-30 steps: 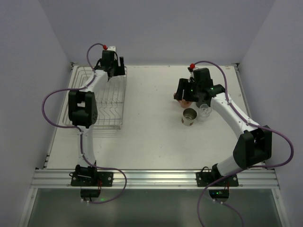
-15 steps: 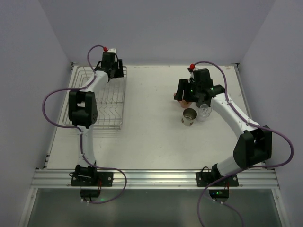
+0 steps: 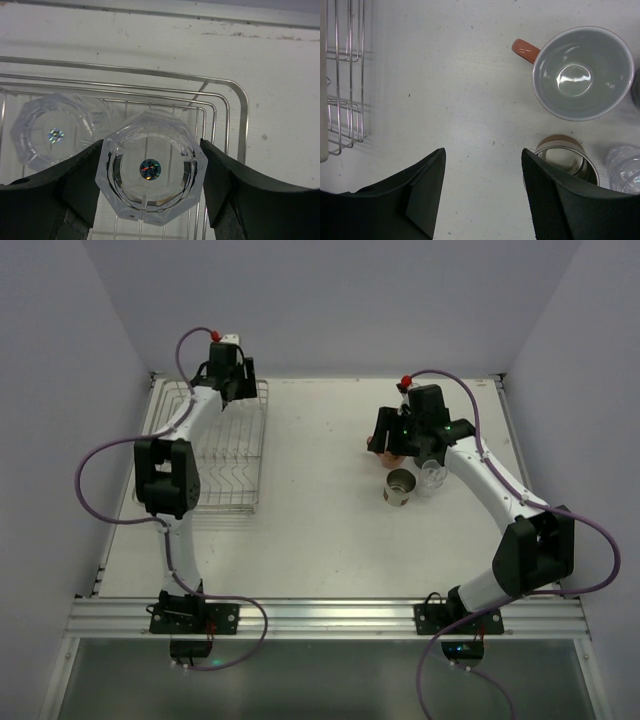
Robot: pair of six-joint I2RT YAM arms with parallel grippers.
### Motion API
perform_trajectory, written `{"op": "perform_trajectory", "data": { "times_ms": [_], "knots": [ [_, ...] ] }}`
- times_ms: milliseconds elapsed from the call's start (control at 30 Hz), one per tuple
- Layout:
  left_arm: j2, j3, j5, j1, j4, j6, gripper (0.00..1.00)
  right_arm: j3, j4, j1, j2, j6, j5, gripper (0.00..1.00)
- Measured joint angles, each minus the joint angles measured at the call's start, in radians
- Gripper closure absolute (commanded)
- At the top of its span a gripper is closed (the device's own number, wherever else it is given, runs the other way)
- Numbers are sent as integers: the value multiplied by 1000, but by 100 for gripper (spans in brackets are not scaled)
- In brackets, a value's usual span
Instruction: Unload the cups from the dish rack
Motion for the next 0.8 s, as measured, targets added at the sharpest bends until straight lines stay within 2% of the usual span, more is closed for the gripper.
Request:
{"op": "perform_trajectory", "data": {
  "times_ms": [200, 333, 433, 567, 800],
  "knots": [
    [-193, 0, -10, -5, -39, 0, 100, 20, -26, 0, 0, 11, 2, 36],
    [-357, -7, 34, -19, -42, -15, 100, 34, -28, 0, 0, 28, -19, 36],
    [-504, -76, 134, -27, -8, -50, 100, 35, -26, 0, -2, 53, -82, 36],
    [-671, -244, 327, -37, 94, -127, 100, 35, -10, 0, -12, 100, -202, 36],
    [-764, -531, 643, -80, 347, -294, 100, -31, 132, -2, -105, 223, -438, 37]
  ]
}}
